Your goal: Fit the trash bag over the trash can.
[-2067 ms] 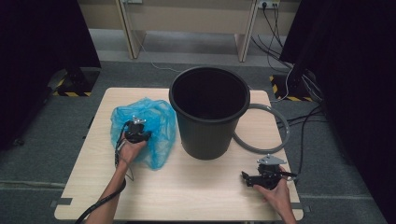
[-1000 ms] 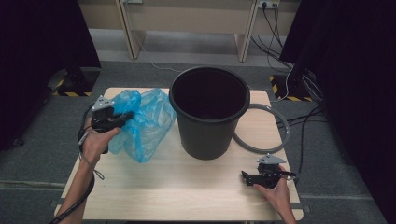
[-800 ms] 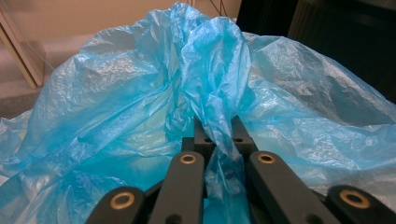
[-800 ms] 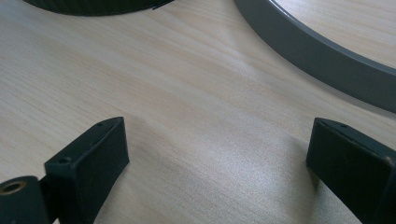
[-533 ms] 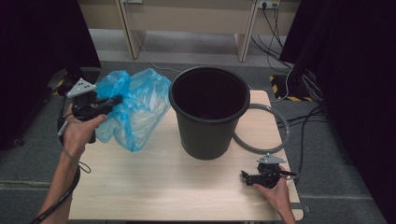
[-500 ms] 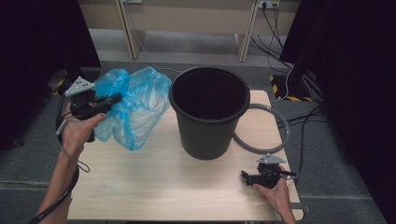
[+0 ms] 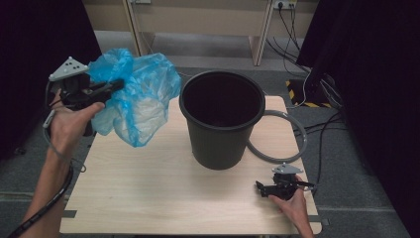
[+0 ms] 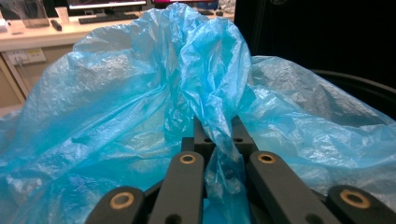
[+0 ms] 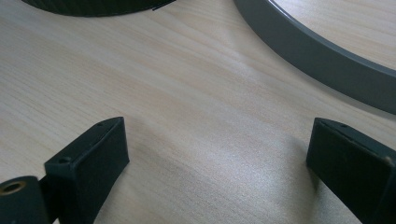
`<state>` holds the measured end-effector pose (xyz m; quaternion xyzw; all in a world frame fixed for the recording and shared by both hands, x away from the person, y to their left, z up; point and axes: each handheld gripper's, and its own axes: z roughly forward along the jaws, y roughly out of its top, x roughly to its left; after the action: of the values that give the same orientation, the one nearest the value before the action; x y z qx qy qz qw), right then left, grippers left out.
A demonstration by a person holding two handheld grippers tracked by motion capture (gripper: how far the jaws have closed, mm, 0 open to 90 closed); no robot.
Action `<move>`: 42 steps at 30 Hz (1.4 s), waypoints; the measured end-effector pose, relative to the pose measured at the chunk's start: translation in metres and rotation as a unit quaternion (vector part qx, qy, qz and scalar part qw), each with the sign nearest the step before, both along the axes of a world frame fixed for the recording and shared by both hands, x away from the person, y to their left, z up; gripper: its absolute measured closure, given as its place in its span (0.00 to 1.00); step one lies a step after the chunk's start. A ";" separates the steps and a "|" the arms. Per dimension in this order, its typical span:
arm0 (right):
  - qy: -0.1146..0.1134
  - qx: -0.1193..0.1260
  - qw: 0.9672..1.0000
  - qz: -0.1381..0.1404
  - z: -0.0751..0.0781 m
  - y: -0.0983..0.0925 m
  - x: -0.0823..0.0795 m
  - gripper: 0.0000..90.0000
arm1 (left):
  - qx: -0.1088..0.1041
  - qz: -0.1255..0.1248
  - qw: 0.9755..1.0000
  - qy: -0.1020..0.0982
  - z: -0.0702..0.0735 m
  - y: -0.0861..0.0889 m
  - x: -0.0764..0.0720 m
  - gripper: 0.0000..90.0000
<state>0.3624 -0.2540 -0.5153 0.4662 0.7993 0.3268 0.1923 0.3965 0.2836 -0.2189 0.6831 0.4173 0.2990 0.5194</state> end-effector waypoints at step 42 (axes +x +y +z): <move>-0.003 -0.001 1.000 0.004 0.000 0.000 0.001 0.07 | 0.001 -0.109 0.994 0.023 -0.006 -0.169 0.051 0.95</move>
<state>0.3632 -0.2542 -0.5154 0.4620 0.8009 0.3281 0.1935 0.4479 0.1148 -0.2254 0.7320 0.3519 0.2247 0.5384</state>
